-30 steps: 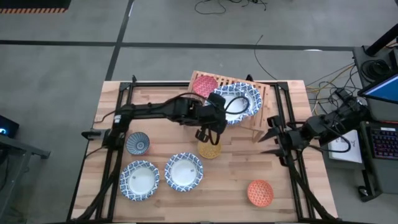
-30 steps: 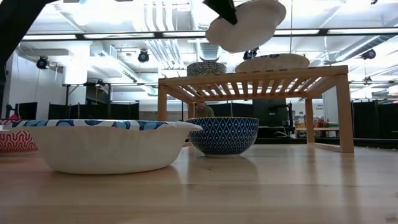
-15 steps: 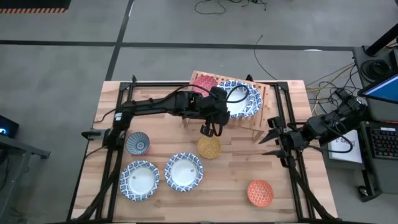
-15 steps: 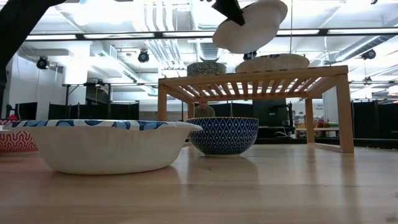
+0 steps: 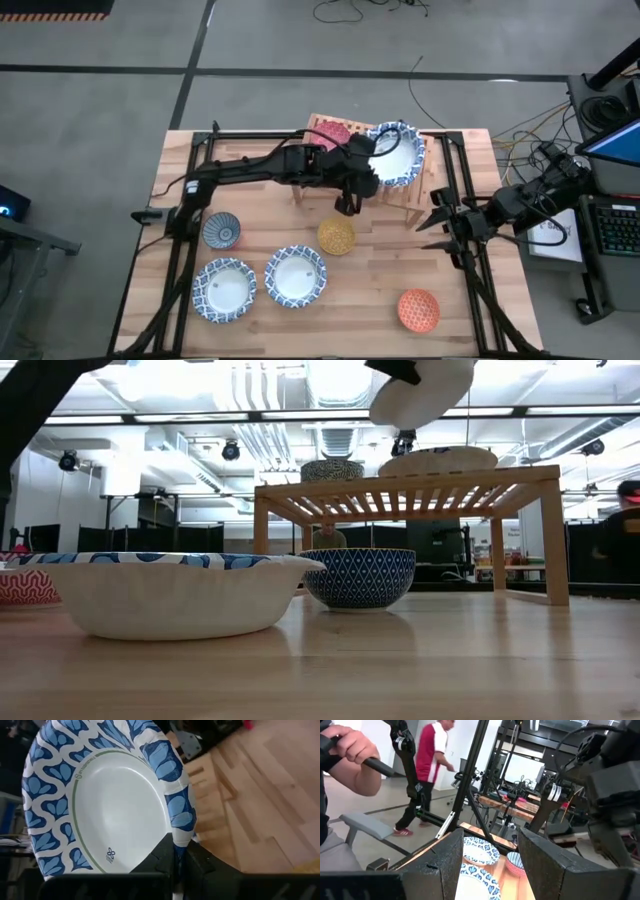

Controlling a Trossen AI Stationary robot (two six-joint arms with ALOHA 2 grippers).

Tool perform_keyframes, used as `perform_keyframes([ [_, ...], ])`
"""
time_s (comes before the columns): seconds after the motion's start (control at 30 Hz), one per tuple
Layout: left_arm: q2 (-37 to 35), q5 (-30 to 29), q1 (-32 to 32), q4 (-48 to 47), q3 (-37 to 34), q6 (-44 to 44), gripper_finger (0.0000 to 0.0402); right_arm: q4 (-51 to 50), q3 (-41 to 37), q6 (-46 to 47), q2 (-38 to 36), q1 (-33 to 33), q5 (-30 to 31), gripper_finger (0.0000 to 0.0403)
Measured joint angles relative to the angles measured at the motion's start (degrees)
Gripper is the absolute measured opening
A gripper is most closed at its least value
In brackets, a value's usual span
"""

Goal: Place and stack bowls onto a shelf
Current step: Stack the white pattern bowl on top of the other white pattern bowl on the shelf

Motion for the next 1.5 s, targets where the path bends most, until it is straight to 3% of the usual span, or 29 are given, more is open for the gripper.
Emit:
perform_keyframes([
  [0.2, 1.7, -0.03, 1.7, 0.2, -0.09, 0.36, 0.0018, -0.3, 0.0, -0.02, 0.02, 0.0, 0.0, 0.0178],
  [0.77, 3.18, -0.48, 2.37, 0.64, 0.67, 0.23, 0.0147, -0.8, -0.02, -0.04, -0.04, 0.0, 0.07, 0.0178],
  [1.13, 1.21, 0.16, 2.11, -3.14, 0.87, -2.8, 0.0165, -1.02, -0.04, -0.04, -0.04, 0.0, 0.77, 0.0178],
  [1.23, 0.49, 1.49, 1.73, -5.15, 0.87, -5.72, 0.0165, -1.09, -0.04, 1.57, 0.0, 0.0, 6.66, 0.0178],
  [1.4, -2.42, 1.5, -0.22, -9.3, 0.85, -10.43, 0.0161, -3.11, -0.09, 5.17, 2.91, -0.13, 25.35, 0.0163],
  [1.5, -4.61, 1.5, -1.02, -13.32, 0.85, -14.39, 0.0147, -1.02, 0.22, 3.15, 5.98, -0.17, 27.61, 0.0127],
])
